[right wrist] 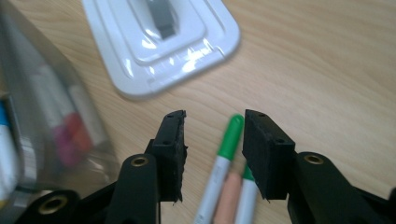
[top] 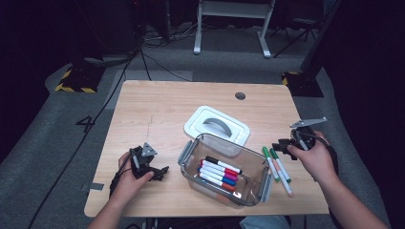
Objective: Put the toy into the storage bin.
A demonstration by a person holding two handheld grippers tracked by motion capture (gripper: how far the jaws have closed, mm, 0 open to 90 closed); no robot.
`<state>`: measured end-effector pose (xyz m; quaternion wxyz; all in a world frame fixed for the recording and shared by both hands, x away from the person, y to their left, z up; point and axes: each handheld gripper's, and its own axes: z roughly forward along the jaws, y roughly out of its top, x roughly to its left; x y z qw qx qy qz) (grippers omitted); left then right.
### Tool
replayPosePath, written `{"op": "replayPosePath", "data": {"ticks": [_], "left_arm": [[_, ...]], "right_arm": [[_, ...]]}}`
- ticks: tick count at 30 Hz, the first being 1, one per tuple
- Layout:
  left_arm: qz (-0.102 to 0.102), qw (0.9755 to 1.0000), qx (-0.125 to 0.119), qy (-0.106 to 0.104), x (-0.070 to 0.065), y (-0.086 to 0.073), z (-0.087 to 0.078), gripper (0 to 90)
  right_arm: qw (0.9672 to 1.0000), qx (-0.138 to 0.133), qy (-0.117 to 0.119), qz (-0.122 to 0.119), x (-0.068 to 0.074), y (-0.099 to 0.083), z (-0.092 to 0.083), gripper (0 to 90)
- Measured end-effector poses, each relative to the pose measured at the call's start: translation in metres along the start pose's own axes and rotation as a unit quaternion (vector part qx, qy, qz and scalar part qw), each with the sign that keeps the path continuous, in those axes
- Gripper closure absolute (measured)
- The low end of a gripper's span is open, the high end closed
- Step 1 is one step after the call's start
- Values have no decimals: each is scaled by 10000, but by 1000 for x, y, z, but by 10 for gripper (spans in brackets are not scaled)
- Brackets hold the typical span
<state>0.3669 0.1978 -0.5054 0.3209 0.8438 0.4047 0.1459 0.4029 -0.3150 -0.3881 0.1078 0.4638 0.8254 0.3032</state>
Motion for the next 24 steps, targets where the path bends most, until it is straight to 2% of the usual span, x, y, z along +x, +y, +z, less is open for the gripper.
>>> {"op": "replayPosePath", "data": {"ticks": [7, 12, 18, 20, 23, 24], "left_arm": [[0, 10000, -1, 3, 0, 0, 0, 2], [-15, 10000, -13, 4, 0, 0, 0, 2], [-14, 10000, -13, 5, 0, 0, 0, 2], [-15, 10000, -11, 5, 0, 0, 0, 2], [-12, 10000, -10, 6, 0, 0, 0, 2], [-10, 10000, -9, 5, 0, 0, 0, 2]], "right_arm": [[9986, 377, -54, 377, -25, -27, 22, 615], [9968, 631, -151, 456, -33, -41, 36, 616], [9952, 779, -146, 568, -39, -53, 47, 625], [9948, 845, -240, 518, -41, -55, 50, 646], [9929, 998, -465, 445, -43, -58, 52, 765], [9924, 995, -540, 473, -43, -58, 52, 770]]}}
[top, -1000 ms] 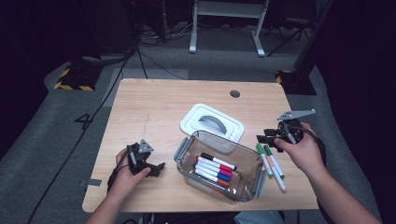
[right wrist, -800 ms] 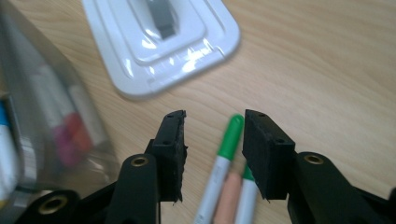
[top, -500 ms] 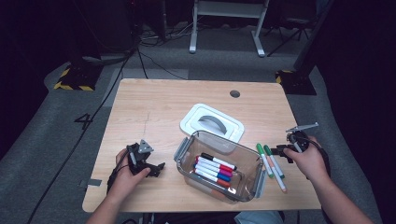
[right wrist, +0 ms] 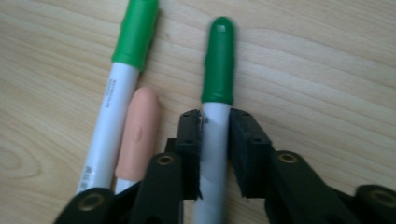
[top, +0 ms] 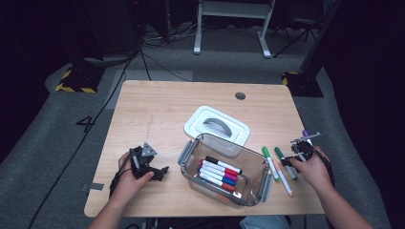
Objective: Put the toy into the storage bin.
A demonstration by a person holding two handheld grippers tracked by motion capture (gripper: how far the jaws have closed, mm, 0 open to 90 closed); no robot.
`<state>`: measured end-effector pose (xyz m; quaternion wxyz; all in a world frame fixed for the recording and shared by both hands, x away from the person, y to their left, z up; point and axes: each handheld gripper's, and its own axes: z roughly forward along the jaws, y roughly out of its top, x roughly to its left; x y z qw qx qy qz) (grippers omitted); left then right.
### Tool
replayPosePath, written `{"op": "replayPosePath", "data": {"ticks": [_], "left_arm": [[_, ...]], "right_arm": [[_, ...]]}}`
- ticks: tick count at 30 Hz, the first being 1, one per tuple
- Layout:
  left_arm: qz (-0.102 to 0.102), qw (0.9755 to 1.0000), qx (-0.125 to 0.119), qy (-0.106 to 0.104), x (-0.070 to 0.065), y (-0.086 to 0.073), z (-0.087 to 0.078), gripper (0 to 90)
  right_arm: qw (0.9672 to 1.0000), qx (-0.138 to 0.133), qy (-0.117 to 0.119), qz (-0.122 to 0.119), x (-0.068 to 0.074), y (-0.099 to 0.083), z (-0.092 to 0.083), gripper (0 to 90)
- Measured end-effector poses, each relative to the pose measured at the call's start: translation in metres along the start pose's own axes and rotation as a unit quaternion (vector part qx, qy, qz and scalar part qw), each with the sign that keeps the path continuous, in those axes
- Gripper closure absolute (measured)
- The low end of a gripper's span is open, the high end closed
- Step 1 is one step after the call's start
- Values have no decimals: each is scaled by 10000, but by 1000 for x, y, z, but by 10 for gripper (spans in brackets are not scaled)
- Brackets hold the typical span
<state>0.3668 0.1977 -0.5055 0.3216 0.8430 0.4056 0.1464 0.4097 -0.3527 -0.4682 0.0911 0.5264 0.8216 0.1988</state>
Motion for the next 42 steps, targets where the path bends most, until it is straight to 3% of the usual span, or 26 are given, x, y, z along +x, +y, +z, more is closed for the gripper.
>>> {"op": "replayPosePath", "data": {"ticks": [7, 17, 22, 26, 35, 42], "left_arm": [[-4, 10000, -4, 0, 0, 0, 0, 2], [-34, 10000, -6, -12, -1, 0, 0, 2], [-29, 10000, -10, -10, 0, 0, 0, 2], [-60, 10000, -4, -11, -1, -1, 0, 2], [-95, 9999, -9, 55, -2, -1, -1, 2], [-95, 9999, -9, 56, -2, -1, -1, 2]], "right_arm": [[9999, -3, -120, 91, 1, 0, 0, 774], [9998, -50, 40, 209, 3, 0, -3, 774], [9993, -266, 166, 213, 4, 8, -20, 775], [9981, -530, 261, 174, 8, 19, -42, 774], [9956, -803, 450, -187, 25, 44, -81, 774], [9908, -1025, 726, -510, 49, 62, -103, 774]]}}
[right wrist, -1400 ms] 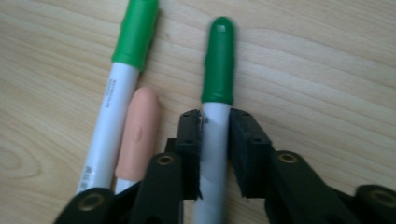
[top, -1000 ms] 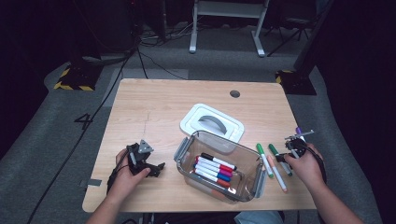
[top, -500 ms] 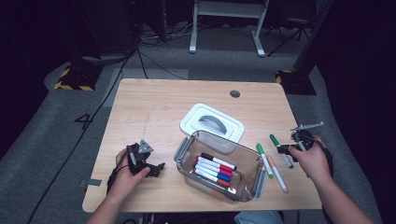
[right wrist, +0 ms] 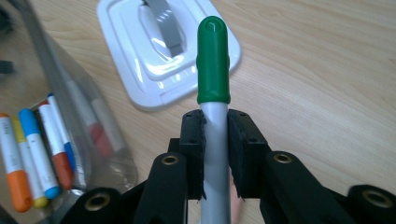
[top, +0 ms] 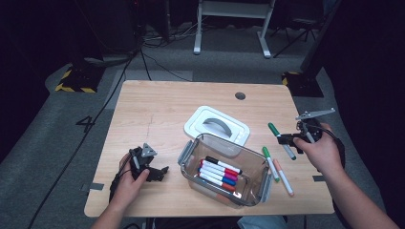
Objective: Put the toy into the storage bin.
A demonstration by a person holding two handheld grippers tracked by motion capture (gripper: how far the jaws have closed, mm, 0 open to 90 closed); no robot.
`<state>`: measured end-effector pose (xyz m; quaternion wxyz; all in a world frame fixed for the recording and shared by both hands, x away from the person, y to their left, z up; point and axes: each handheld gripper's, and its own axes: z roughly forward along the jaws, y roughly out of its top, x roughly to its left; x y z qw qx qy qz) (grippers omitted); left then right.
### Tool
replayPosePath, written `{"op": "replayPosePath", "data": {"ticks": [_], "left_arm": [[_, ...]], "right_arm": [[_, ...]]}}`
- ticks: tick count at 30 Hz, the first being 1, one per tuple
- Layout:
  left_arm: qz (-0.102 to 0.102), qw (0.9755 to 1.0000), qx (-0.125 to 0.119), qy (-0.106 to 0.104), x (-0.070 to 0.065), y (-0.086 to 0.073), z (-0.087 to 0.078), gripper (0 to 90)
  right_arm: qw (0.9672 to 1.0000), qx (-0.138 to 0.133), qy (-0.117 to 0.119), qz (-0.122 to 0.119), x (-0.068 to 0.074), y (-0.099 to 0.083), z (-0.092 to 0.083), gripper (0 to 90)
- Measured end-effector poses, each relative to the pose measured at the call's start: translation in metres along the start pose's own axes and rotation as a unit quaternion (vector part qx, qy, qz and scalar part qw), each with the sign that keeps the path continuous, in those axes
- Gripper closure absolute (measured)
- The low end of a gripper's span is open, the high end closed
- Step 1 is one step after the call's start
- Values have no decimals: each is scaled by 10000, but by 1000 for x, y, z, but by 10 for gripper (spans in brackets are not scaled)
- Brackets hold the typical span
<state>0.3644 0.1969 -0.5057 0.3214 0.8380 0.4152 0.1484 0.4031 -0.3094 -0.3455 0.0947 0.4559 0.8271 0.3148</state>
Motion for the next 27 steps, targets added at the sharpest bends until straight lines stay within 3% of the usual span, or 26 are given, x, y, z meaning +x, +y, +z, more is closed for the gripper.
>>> {"op": "replayPosePath", "data": {"ticks": [6, 7, 8, 9, 10, 15, 18, 27], "left_arm": [[0, 10000, 1, 0, 0, 0, 0, 2], [0, 10000, 1, 0, 0, 0, 0, 2], [-3, 10000, 0, 0, 0, 0, 0, 2], [-3, 10000, 0, 0, 0, 0, 0, 2], [-3, 10000, 0, 0, 0, 0, 0, 2], [-3, 10000, 0, -1, 0, 0, 0, 2], [14, 10000, 12, -1, 0, 0, 0, 2], [11, 10000, 10, -1, 0, 0, 0, 2]], "right_arm": [[9985, -101, 374, -382, 31, 17, -10, 774], [9985, -101, 374, -382, 31, 17, -10, 774], [9971, -111, 535, -532, 42, 22, -12, 774], [9971, -111, 535, -532, 42, 22, -12, 774], [9954, -92, 712, -631, 52, 25, -12, 774], [9918, -38, 963, -836, 73, 30, -12, 773], [9873, 49, 1226, -1005, 91, 34, -8, 774], [9786, 274, 1592, -1278, 119, 37, 8, 774]]}}
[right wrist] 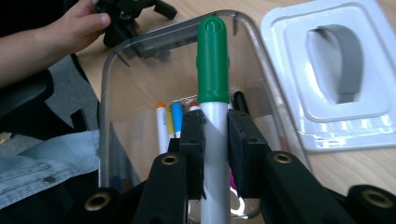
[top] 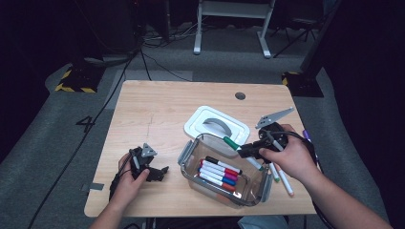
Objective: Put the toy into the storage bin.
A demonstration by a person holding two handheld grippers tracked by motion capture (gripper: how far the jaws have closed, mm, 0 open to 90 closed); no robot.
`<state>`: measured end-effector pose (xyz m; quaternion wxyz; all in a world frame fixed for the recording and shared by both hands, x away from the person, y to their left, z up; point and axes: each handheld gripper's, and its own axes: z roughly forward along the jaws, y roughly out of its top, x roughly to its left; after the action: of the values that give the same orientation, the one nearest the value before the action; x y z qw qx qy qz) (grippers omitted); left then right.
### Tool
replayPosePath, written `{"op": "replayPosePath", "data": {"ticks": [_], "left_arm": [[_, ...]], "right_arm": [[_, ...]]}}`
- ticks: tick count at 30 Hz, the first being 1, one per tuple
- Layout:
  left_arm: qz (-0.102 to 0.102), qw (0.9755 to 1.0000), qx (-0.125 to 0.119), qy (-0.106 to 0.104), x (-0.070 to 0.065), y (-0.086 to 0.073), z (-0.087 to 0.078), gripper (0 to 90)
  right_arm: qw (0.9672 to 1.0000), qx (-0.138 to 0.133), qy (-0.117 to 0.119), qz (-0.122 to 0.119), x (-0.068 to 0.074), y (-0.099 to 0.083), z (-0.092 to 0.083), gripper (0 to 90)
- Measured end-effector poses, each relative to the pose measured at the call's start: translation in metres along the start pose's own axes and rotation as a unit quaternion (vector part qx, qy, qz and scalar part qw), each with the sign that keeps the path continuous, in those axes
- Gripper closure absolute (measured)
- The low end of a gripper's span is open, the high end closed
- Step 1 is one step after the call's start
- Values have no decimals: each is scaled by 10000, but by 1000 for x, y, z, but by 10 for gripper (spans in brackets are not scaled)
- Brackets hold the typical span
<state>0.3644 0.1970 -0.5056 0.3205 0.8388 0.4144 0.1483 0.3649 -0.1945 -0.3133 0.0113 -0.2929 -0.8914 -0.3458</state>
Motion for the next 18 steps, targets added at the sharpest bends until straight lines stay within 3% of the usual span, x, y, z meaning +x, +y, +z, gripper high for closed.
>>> {"op": "replayPosePath", "data": {"ticks": [9, 18], "left_arm": [[1, 10000, -1, 0, 0, 0, 0, 2], [1, 10000, 0, -2, 0, 0, 0, 2]], "right_arm": [[9983, 391, 405, -148, 14, 5, 36, 774], [9929, 923, 701, -252, 24, 4, 76, 773]]}}
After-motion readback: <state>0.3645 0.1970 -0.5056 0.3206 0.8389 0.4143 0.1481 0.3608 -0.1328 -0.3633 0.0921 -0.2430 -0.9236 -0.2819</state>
